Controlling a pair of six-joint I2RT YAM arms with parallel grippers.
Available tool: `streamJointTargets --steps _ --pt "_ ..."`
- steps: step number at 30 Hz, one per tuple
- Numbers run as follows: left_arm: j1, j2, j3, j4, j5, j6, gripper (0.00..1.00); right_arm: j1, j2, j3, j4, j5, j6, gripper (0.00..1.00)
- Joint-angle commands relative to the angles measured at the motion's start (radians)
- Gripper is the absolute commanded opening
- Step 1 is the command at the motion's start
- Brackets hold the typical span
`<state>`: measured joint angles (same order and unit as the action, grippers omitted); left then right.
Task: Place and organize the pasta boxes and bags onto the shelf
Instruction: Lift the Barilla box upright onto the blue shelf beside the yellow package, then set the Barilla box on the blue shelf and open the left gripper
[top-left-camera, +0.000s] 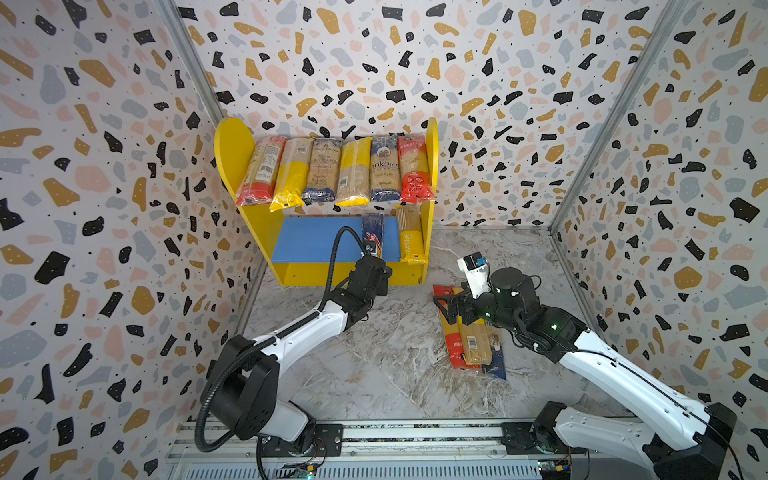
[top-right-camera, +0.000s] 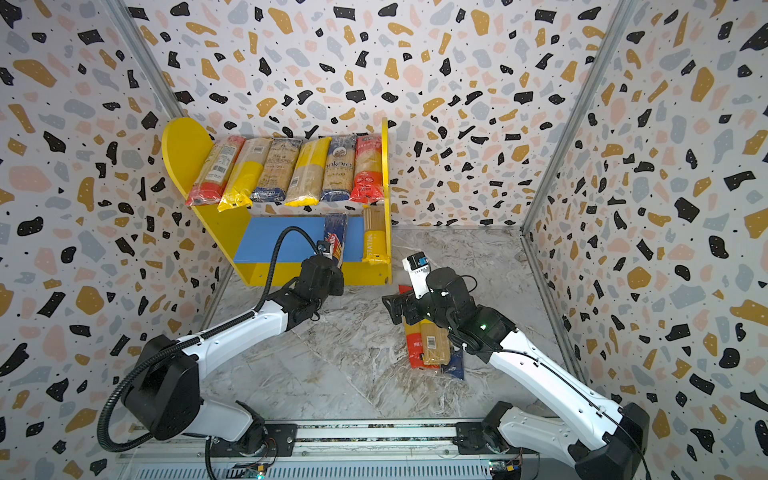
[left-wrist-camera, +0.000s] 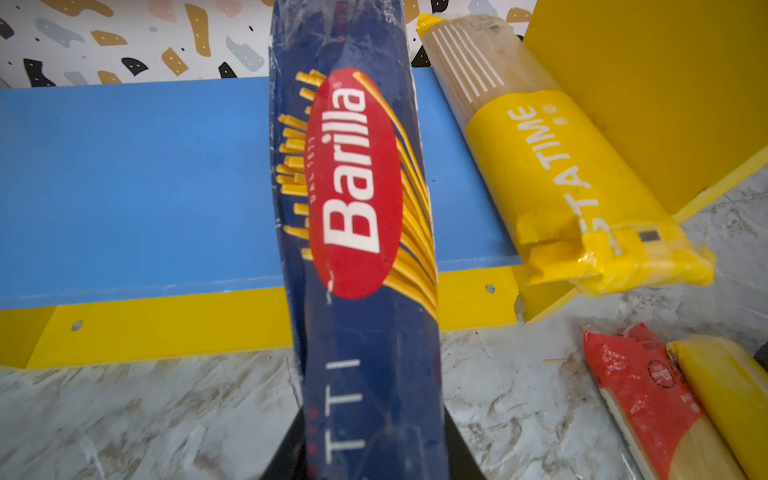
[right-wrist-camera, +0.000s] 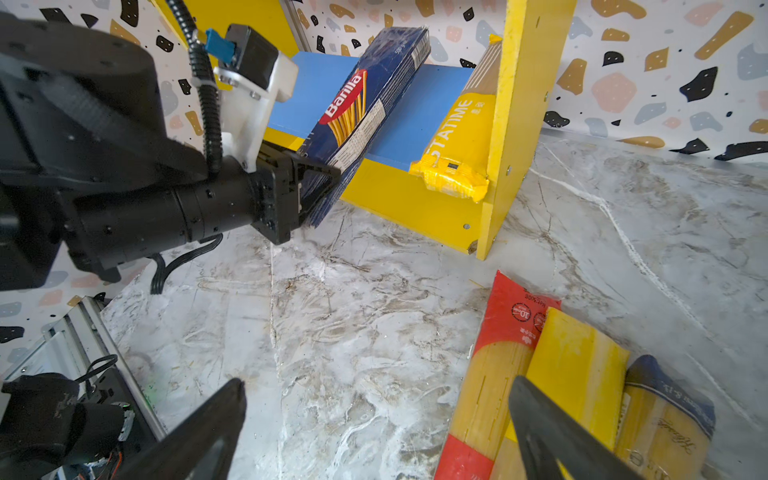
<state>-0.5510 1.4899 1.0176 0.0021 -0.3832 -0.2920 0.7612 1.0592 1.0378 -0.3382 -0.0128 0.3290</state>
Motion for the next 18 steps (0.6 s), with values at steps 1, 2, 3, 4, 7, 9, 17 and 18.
streamJointTargets --steps 1,2,3,4,7,9,17,18 --pt "0.023 0.01 0.113 0.228 -0.01 0.025 0.0 -0.022 -0.013 0.038 -0.015 0.009 -0.02 0.99" --pt "0.031 0.024 0.123 0.238 0.004 0.023 0.0 -0.03 -0.015 0.039 -0.017 0.007 -0.023 0.99" --pt "0.038 0.039 0.134 0.242 0.019 0.019 0.0 -0.037 -0.016 0.039 -0.019 0.006 -0.024 0.99" --pt "0.044 0.057 0.15 0.242 0.033 0.016 0.0 -0.046 -0.02 0.038 -0.021 0.004 -0.027 0.99" --pt "0.053 0.115 0.204 0.243 0.054 0.016 0.0 -0.071 -0.023 0.038 -0.028 -0.001 -0.031 0.99" --pt "0.058 0.149 0.24 0.24 0.063 0.019 0.0 -0.084 -0.025 0.037 -0.033 -0.004 -0.03 0.99" --pt "0.081 0.241 0.328 0.211 0.085 -0.001 0.0 -0.118 -0.016 0.05 -0.049 -0.008 -0.035 0.99" --pt "0.085 0.248 0.33 0.211 0.09 -0.002 0.0 -0.121 -0.013 0.054 -0.05 -0.011 -0.037 0.99"
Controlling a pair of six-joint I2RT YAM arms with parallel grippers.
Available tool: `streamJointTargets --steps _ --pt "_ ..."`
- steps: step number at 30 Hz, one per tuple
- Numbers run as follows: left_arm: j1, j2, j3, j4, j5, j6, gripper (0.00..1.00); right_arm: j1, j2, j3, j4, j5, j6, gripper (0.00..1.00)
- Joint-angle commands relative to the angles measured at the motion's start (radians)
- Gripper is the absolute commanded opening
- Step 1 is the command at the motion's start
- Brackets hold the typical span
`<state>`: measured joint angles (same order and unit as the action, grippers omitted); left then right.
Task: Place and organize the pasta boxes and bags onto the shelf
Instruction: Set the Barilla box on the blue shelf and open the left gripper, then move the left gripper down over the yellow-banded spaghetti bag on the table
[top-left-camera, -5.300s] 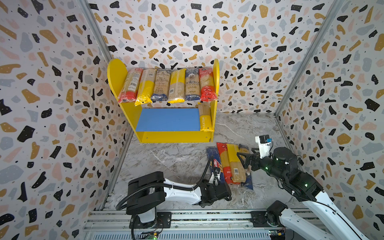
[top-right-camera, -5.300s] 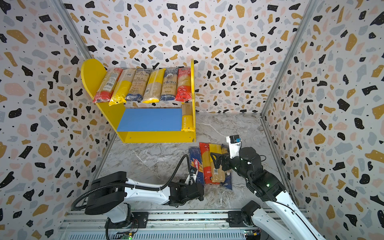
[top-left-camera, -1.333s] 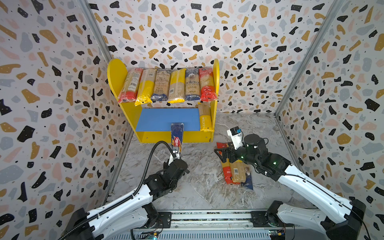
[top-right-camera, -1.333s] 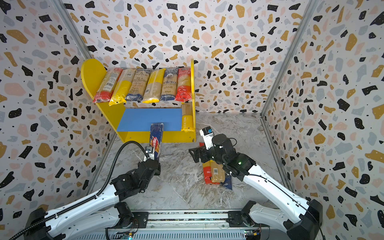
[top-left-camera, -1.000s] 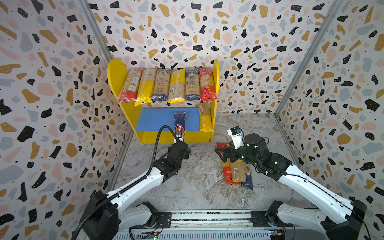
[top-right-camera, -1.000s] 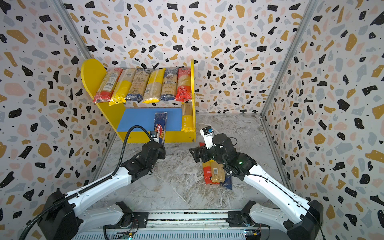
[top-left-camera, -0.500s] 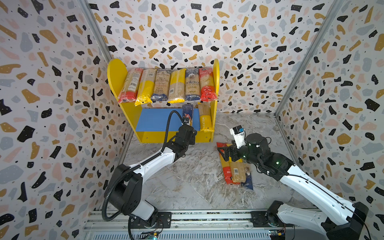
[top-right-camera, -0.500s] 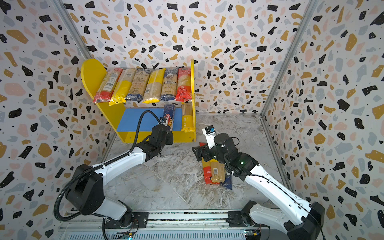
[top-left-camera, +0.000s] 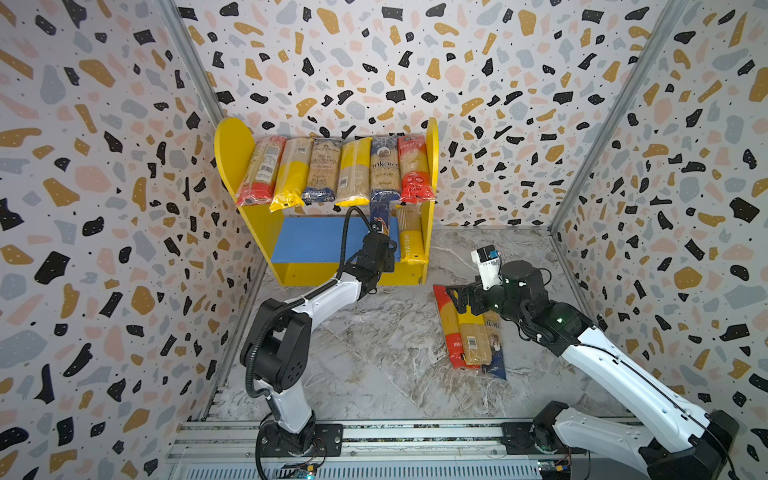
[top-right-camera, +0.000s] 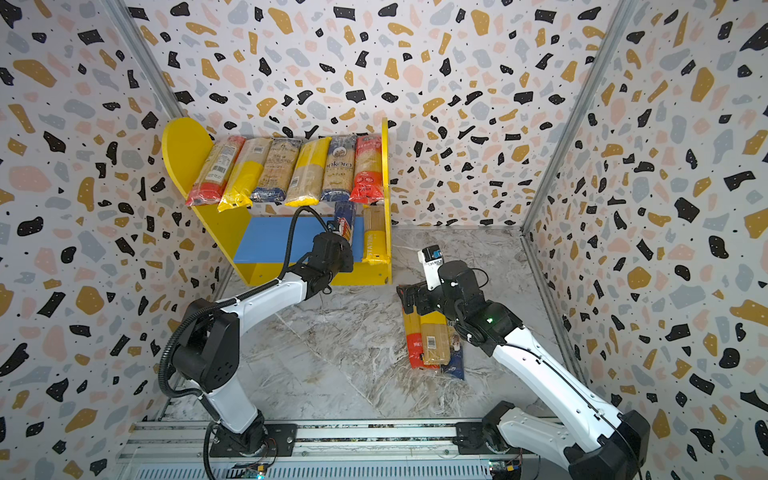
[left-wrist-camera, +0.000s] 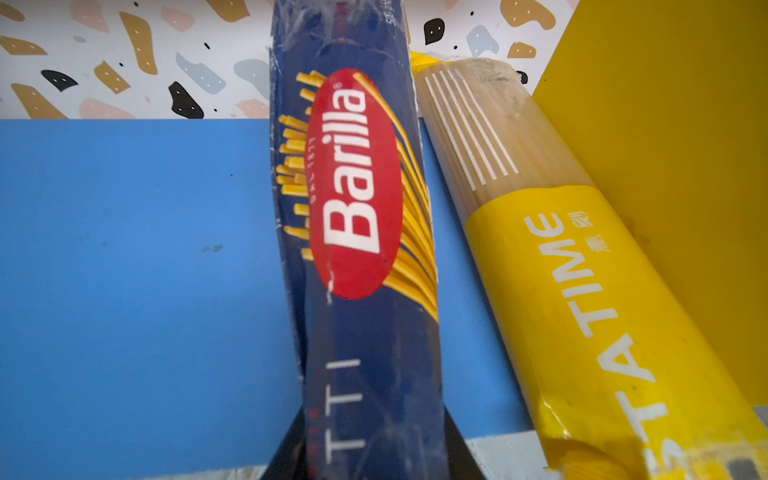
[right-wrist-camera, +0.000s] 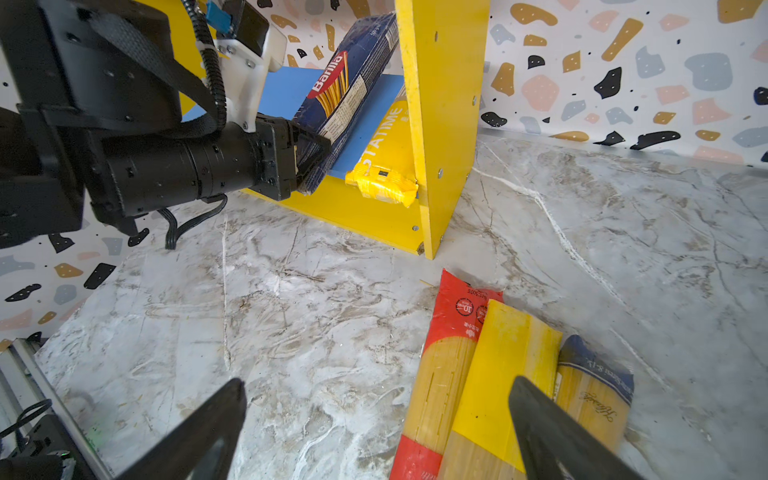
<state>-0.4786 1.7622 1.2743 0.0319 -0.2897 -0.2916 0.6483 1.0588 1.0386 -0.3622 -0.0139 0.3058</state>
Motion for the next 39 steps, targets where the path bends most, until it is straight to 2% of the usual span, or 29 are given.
streamJointTargets --steps 1,3,5,6,7,10,12,19,29,34,37,39 --pt "0.015 -0.019 0.074 0.184 0.001 -0.001 0.07 -0.009 -0.01 0.056 -0.029 -0.011 -0.016 0.99" --pt "0.018 -0.014 0.072 0.187 0.007 0.001 0.29 -0.011 -0.006 0.058 -0.03 -0.012 -0.017 0.99" --pt "0.017 -0.021 0.061 0.195 0.018 -0.001 0.55 -0.012 -0.005 0.06 -0.032 -0.012 -0.018 0.99" --pt "0.018 -0.029 0.052 0.204 0.028 -0.001 0.64 -0.013 -0.004 0.061 -0.032 -0.012 -0.02 0.99" --pt "0.018 -0.036 0.042 0.208 0.035 -0.004 0.73 -0.015 -0.004 0.061 -0.033 -0.013 -0.02 0.99" --pt "0.018 -0.063 0.016 0.212 0.029 0.0 0.83 -0.015 -0.005 0.06 -0.032 -0.018 -0.019 0.99" --pt "0.018 -0.084 -0.011 0.212 0.031 -0.006 0.86 -0.015 -0.007 0.056 -0.032 -0.021 -0.019 0.99" --pt "0.017 -0.175 -0.136 0.212 0.062 -0.066 0.86 -0.015 -0.04 0.018 -0.028 -0.032 -0.008 0.99" --pt "-0.032 -0.391 -0.383 0.262 0.069 -0.15 0.86 -0.014 -0.089 -0.074 -0.005 -0.063 0.019 0.99" --pt "-0.118 -0.466 -0.463 0.232 0.03 -0.184 0.86 -0.015 -0.126 -0.106 -0.01 -0.056 0.031 0.99" --pt "-0.221 -0.494 -0.501 0.2 -0.012 -0.206 0.86 -0.015 -0.157 -0.115 -0.04 -0.01 0.039 0.99" --pt "-0.309 -0.499 -0.516 0.177 -0.059 -0.23 0.86 -0.015 -0.18 -0.114 -0.082 0.072 0.047 0.99"
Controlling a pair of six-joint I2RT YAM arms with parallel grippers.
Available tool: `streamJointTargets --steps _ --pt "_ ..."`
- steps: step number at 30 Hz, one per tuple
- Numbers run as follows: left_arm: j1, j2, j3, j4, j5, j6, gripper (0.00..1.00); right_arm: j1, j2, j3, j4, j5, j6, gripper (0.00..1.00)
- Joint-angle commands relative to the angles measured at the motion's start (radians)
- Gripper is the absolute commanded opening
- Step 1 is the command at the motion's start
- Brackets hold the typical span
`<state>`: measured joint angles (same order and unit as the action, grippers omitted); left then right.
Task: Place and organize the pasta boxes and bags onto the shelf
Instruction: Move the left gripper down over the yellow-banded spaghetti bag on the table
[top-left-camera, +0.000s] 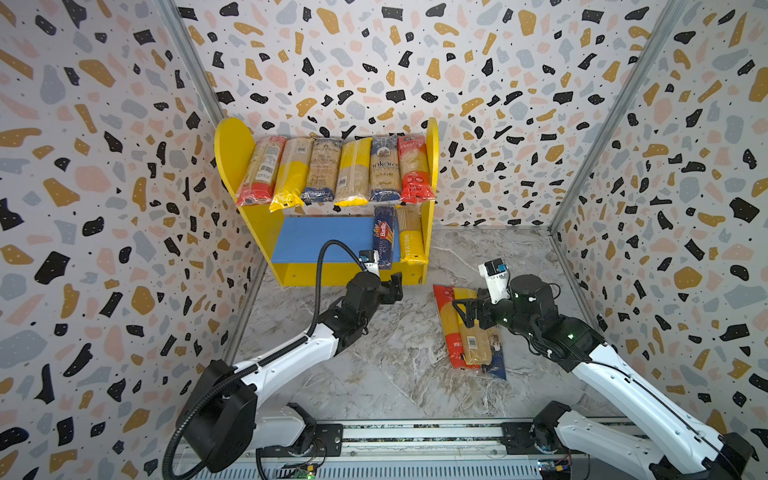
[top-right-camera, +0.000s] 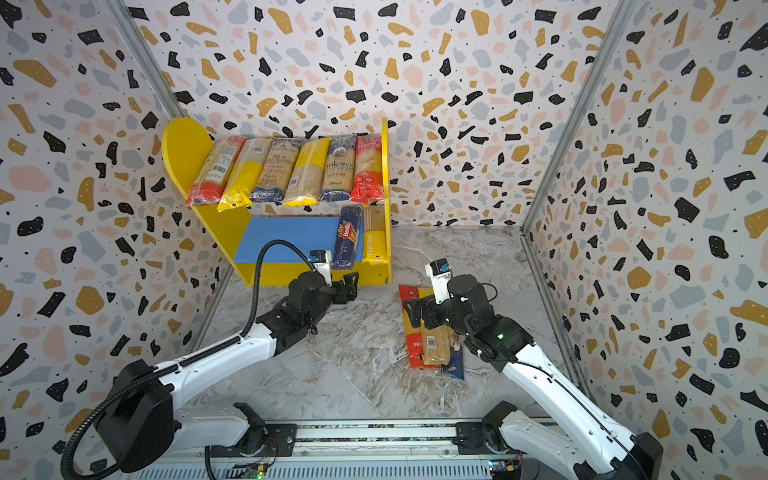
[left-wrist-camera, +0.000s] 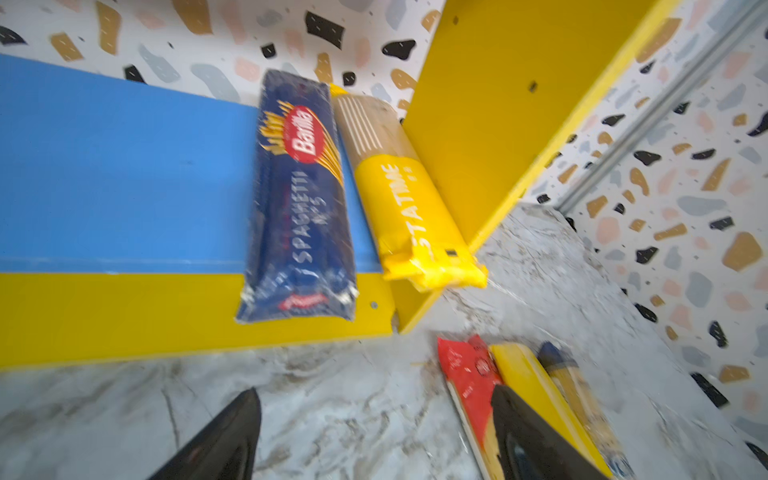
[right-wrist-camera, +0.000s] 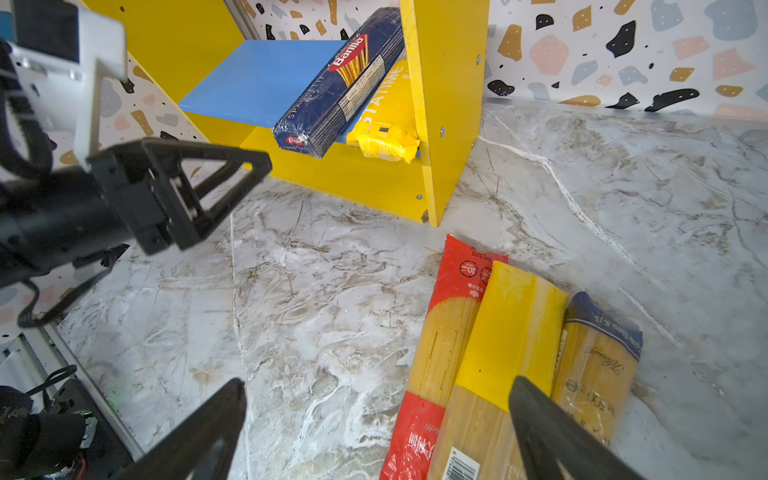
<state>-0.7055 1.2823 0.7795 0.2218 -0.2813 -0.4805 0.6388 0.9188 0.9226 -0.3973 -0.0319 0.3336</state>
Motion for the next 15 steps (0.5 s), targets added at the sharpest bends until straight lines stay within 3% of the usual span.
streamJointTargets --steps 1,5,9,15 --pt "-0.118 -0.017 -0.027 -0.015 -0.081 -0.056 0.86 -0.005 -0.053 0.002 -0.065 0.125 0.021 0.99" --pt "-0.263 0.059 -0.009 -0.045 -0.134 -0.146 0.86 -0.006 -0.104 0.005 -0.134 0.233 0.032 0.99" --pt "-0.37 0.228 0.114 -0.151 -0.153 -0.218 0.86 -0.007 -0.155 -0.01 -0.159 0.236 0.053 0.99" --pt "-0.471 0.441 0.26 -0.167 -0.118 -0.261 0.86 -0.007 -0.246 -0.041 -0.202 0.249 0.08 0.99"
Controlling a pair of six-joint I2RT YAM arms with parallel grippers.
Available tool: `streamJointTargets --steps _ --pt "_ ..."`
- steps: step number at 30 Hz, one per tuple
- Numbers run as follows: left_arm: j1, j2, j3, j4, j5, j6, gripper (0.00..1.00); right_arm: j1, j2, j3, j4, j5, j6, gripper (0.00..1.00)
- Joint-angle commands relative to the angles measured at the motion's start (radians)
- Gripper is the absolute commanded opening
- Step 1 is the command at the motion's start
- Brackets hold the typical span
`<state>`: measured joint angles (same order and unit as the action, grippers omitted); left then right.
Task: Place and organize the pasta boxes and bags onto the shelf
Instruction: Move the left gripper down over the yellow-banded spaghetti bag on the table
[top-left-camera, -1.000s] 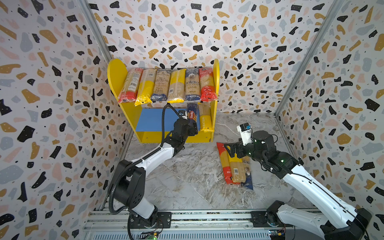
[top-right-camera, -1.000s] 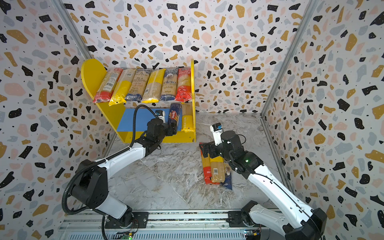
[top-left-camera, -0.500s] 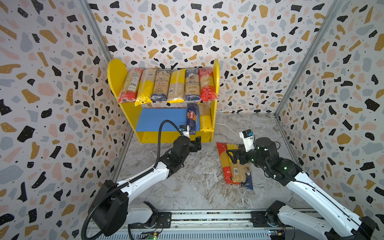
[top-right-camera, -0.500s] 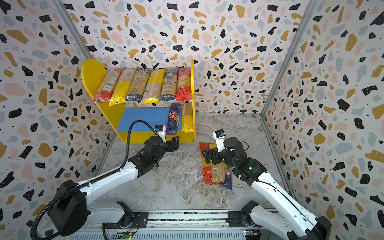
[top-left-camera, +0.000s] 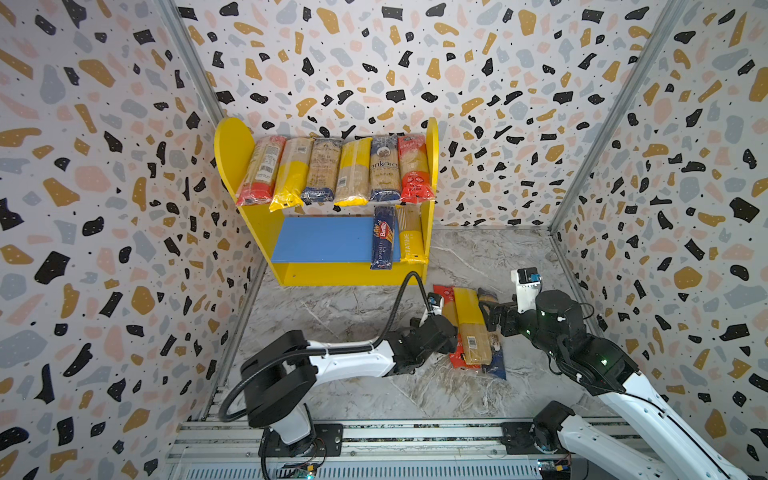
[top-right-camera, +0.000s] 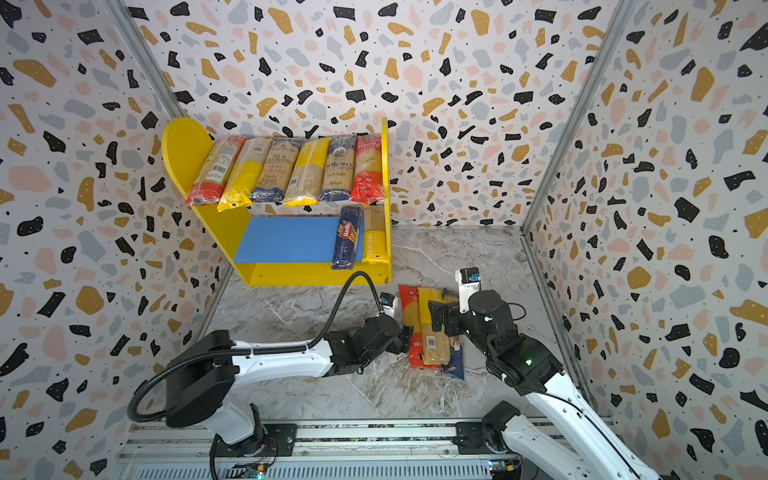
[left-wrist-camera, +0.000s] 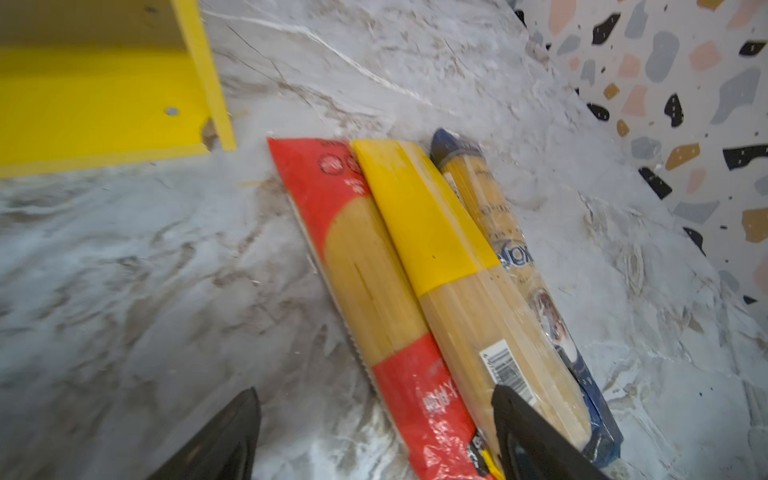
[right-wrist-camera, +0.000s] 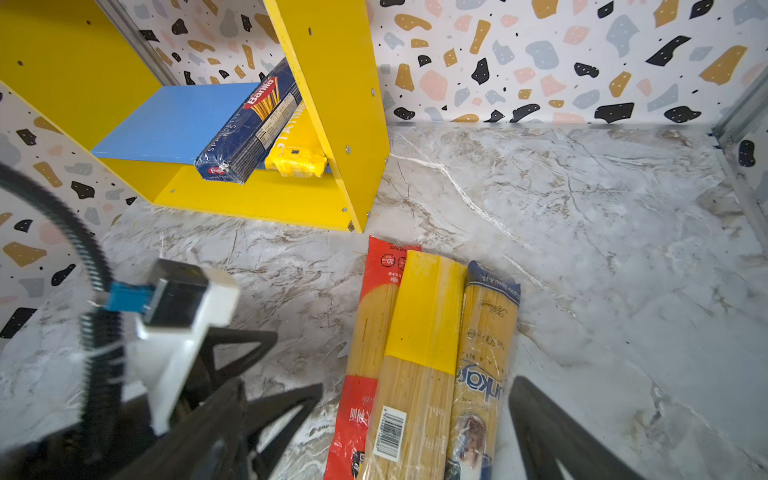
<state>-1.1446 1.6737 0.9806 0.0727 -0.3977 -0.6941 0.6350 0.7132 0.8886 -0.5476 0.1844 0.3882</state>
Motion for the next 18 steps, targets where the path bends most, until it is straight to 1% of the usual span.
streamJointTargets --steps 1,5,10,18 --pt "-0.041 0.069 0.074 -0.017 -0.001 -0.053 0.86 -0.002 -0.051 -0.007 -0.062 0.036 0.025 0.99" --pt "-0.074 0.16 0.162 -0.053 0.016 -0.048 0.86 -0.003 -0.09 -0.013 -0.09 0.047 0.026 0.99" --pt "-0.104 0.245 0.274 -0.117 0.017 -0.036 0.86 -0.002 -0.124 -0.018 -0.084 0.035 0.031 0.99" --pt "-0.145 0.352 0.426 -0.263 -0.053 -0.013 0.86 -0.002 -0.143 -0.024 -0.076 0.023 0.027 0.99"
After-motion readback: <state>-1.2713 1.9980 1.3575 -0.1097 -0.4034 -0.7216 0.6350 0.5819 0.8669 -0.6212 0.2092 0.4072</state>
